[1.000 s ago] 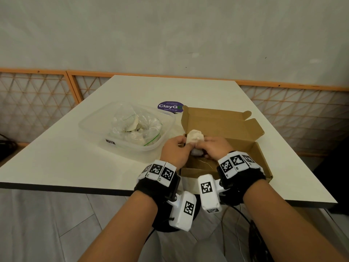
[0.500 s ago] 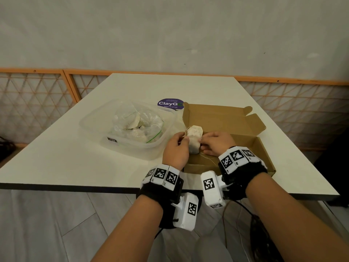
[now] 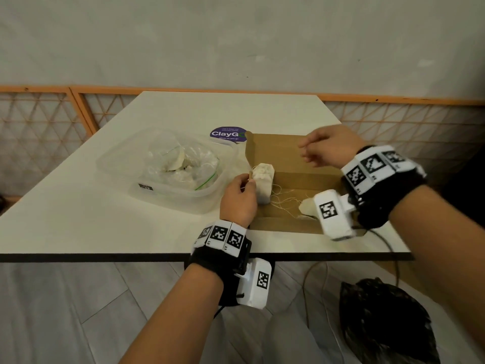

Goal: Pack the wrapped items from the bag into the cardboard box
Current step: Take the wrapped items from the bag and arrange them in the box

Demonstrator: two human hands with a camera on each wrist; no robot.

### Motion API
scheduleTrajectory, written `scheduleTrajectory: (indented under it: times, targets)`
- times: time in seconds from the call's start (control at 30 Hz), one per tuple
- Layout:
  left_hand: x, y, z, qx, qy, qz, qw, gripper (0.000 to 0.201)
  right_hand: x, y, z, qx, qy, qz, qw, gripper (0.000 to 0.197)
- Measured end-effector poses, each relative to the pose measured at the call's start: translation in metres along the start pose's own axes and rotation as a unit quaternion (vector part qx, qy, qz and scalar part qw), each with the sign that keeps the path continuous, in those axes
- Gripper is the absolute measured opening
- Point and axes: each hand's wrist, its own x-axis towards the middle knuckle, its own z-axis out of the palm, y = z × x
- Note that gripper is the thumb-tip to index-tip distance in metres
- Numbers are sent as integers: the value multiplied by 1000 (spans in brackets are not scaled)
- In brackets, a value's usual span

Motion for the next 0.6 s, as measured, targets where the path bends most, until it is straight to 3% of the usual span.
scheduleTrajectory:
  times: [0.1, 0.2, 0.4, 0.5, 0.6]
  targets:
    - [0, 1, 0, -3, 5, 1, 1000, 36, -2, 2, -26, -178, -111, -15, 978, 15]
    - [-1, 4, 0, -4, 10, 3, 1000, 34, -10, 18, -36, -347, -213, 27, 913, 18]
    - [-3, 5, 1, -10, 16, -2, 1000, 34, -26, 38, -24, -511, -271, -18, 816, 44]
    - [-3, 5, 3, -10, 20, 0, 1000, 33, -27, 49, -16, -532, -253, -61, 806, 38]
    - [-4, 5, 2, 0, 28, 11, 1000, 31, -27, 56, -15, -470, -215, -62, 854, 22]
